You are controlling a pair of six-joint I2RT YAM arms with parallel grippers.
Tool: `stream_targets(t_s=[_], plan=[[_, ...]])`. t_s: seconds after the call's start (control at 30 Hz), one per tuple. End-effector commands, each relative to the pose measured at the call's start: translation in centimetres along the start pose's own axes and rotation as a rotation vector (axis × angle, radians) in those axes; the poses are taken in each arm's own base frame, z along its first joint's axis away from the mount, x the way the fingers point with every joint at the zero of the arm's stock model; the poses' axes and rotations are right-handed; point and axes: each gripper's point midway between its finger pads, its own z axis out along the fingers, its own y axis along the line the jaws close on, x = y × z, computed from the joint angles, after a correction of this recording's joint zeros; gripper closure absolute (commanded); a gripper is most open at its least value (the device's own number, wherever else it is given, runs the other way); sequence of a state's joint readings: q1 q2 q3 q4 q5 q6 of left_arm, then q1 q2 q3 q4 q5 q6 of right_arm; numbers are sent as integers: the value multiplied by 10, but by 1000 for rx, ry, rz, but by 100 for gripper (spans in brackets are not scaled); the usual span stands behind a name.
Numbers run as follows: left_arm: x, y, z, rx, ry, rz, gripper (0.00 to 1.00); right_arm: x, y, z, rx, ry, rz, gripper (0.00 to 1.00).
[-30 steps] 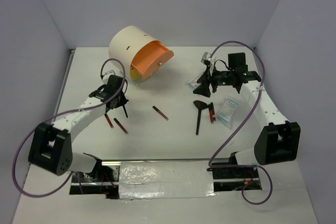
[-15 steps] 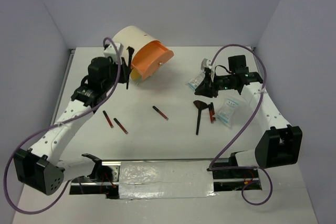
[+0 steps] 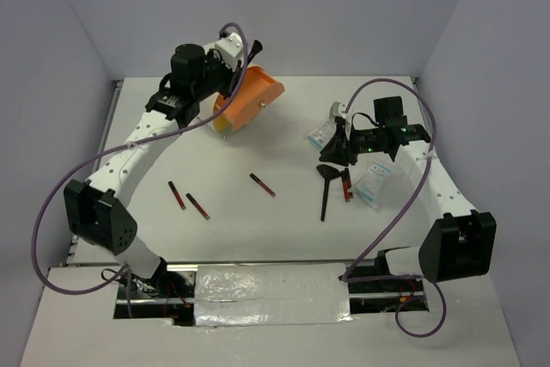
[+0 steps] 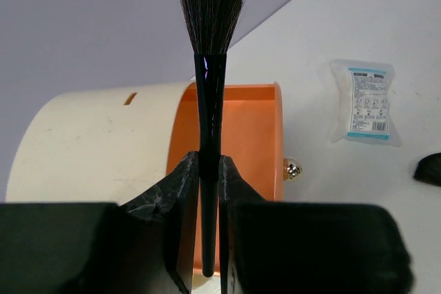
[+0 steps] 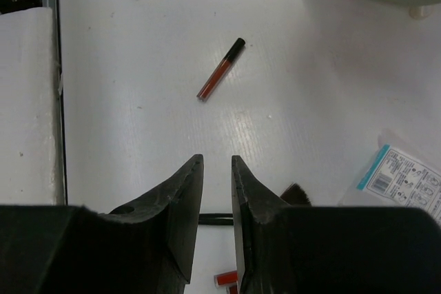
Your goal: Organize the makeup
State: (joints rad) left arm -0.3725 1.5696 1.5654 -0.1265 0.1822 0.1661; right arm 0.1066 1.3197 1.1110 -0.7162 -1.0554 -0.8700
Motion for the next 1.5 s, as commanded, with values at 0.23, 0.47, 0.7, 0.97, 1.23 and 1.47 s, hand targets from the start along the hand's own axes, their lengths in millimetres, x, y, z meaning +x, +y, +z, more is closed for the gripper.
stream_targets(t_s=[0.23, 0.47, 0.7, 0.97, 1.23, 1.47], plan=[[8, -6, 39, 18, 8, 82, 92, -6, -1, -4, 29, -16, -43, 67], [34, -4, 42, -17, 82, 74, 73, -3, -3, -3, 36, -9, -36, 64], [44, -8, 46, -22, 112, 56, 55, -3, -7, -4, 43, 0, -25, 59], [26, -2, 46, -66, 85, 24, 46, -2, -8, -5, 65, 13, -5, 55], [-45, 11, -12, -174, -100, -107, 89, 28, -19, 7, 182, 157, 233, 55], [15, 8, -98, -341, -66, -364, 33, 92, -29, 17, 440, 487, 352, 52]])
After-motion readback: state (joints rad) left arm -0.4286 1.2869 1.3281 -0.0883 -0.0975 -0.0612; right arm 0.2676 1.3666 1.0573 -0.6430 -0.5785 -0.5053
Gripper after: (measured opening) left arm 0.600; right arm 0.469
